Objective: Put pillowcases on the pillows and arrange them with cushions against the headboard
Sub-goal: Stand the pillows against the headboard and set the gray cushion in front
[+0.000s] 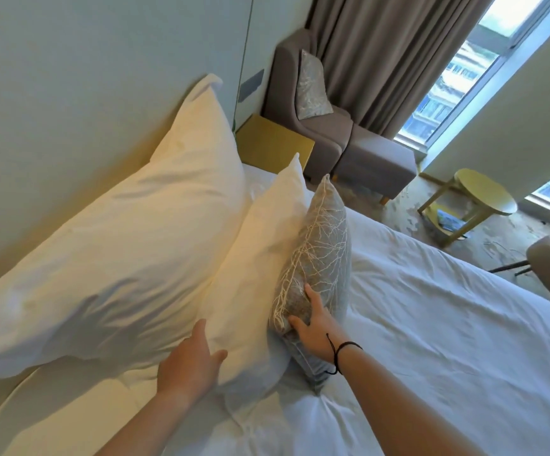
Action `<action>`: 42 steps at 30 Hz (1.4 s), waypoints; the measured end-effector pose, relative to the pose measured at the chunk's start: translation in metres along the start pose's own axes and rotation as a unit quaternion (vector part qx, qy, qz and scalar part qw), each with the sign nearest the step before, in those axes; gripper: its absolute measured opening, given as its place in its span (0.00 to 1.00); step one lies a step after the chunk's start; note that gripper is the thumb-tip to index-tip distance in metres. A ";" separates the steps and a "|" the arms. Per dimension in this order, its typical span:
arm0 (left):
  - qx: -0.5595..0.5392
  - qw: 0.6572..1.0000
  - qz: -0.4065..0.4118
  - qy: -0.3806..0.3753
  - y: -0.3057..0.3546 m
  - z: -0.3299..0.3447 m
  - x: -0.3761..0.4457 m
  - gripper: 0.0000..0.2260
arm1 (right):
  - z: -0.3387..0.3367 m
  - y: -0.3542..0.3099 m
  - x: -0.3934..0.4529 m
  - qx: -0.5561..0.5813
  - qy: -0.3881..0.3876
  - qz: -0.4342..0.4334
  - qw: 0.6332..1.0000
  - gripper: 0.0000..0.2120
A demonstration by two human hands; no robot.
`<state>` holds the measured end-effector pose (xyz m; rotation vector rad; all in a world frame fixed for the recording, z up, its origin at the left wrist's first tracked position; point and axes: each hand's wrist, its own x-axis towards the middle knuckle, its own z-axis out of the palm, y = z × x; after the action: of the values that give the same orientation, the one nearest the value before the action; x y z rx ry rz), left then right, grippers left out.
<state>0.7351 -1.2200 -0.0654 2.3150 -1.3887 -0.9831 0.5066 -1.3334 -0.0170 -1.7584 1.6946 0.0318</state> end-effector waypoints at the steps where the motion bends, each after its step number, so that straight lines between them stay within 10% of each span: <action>1: -0.009 1.000 0.003 0.004 -0.001 0.000 -0.002 0.32 | 0.000 -0.002 -0.002 0.011 0.002 0.006 1.000 0.37; 15: -0.088 0.996 0.011 -0.030 -0.026 -0.031 -0.056 0.11 | 0.014 -0.021 -0.042 -0.035 0.114 -0.051 0.992 0.30; 19: -0.105 0.994 -0.028 -0.001 -0.038 -0.050 -0.088 0.14 | 0.023 -0.037 -0.059 -0.166 0.151 -0.182 0.957 0.27; 26: -0.077 0.990 -0.097 0.063 -0.068 -0.079 -0.133 0.12 | 0.068 -0.107 -0.076 -0.112 0.015 -0.360 0.926 0.22; 42: 0.006 0.949 -0.102 0.298 -0.108 -0.186 -0.076 0.21 | 0.084 -0.144 -0.055 -0.103 -0.111 -0.276 0.949 0.23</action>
<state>0.9085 -1.1215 0.0441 2.4982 -0.9233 -0.2608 0.6633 -1.2571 0.0086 -2.2366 1.0266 0.1558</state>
